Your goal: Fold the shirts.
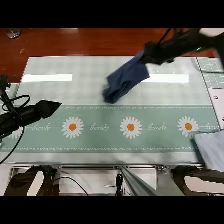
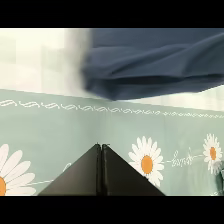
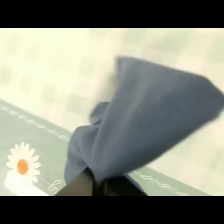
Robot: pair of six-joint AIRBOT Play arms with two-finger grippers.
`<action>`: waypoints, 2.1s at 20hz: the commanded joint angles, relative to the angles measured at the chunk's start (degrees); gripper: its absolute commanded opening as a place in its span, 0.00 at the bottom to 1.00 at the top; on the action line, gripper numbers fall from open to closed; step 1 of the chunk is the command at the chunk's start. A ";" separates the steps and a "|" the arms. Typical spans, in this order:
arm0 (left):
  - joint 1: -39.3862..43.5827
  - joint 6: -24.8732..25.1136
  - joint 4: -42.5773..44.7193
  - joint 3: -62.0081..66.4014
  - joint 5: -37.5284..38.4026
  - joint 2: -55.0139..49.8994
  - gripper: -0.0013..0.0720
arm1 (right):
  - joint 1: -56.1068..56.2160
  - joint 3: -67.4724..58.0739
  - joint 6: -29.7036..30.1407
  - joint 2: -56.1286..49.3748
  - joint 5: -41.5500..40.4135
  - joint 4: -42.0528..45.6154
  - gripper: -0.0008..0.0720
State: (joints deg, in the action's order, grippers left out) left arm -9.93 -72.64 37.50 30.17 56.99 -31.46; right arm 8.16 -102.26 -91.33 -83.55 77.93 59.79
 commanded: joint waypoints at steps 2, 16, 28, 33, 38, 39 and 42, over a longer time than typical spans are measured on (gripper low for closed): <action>-0.04 -0.02 -0.02 -0.02 0.00 -0.02 0.04 | -11.39 -12.72 -7.13 2.10 12.07 1.88 0.04; -0.04 0.00 0.00 -0.02 -0.09 -0.04 0.04 | -53.62 12.90 -7.02 29.66 28.57 26.53 0.04; -0.04 0.00 0.00 -0.02 -5.73 -0.04 0.04 | -71.97 34.25 -9.44 48.92 27.96 43.45 0.05; -0.04 0.00 0.00 -0.02 -9.49 -0.04 0.04 | -71.97 34.60 -10.58 49.18 26.14 44.70 0.88; -0.04 0.00 -0.48 0.98 -13.14 -1.51 0.04 | -71.97 31.87 -9.57 45.22 17.25 34.95 0.83; -0.04 0.00 -0.48 2.86 -12.83 -3.17 0.04 | -71.95 29.86 -9.42 43.17 14.99 28.65 0.58; 0.50 0.02 -0.66 15.15 -8.66 -11.17 0.04 | -67.52 23.69 -6.91 35.52 4.17 -3.21 0.04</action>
State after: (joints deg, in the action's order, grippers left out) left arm -9.80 -72.66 37.12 37.04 46.09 -37.10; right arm -62.41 -74.15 -100.07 -42.57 92.27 82.78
